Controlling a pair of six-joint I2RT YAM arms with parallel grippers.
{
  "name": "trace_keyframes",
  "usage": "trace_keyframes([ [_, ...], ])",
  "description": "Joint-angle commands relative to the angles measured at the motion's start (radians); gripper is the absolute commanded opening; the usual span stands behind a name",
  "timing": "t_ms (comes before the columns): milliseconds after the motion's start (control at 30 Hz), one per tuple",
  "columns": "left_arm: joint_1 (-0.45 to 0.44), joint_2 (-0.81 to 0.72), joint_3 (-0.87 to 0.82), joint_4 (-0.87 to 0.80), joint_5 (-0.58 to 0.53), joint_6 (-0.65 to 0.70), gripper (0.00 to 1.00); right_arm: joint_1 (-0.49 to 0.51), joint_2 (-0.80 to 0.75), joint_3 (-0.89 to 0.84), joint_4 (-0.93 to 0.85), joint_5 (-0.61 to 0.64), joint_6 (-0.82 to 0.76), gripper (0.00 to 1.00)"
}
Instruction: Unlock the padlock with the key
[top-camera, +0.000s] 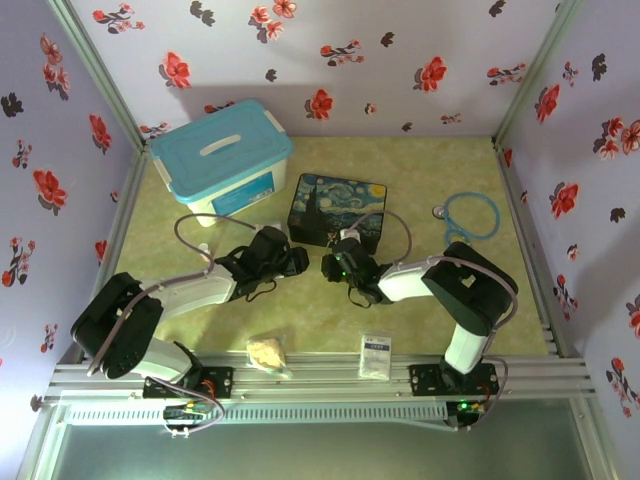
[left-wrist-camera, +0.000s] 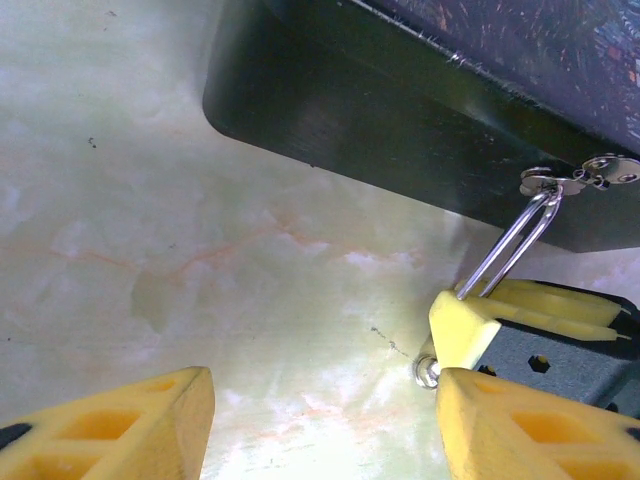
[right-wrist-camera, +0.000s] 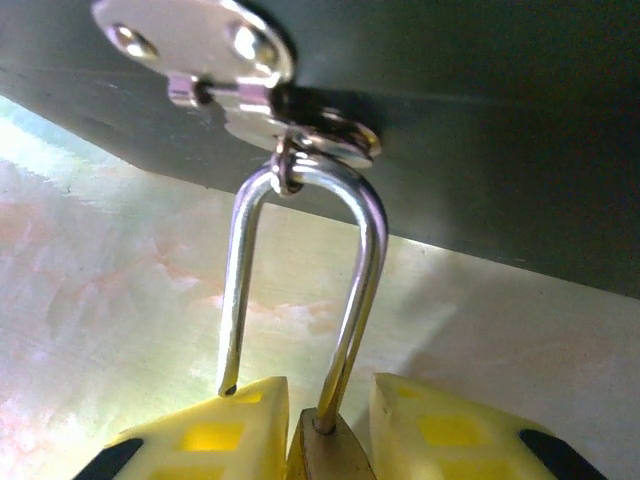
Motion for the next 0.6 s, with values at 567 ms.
trace_keyframes([
  [567, 0.113, 0.193, 0.355, -0.114, -0.106, 0.264, 0.68, -0.064, 0.070, -0.234, 0.485, -0.156, 0.235, 0.16],
])
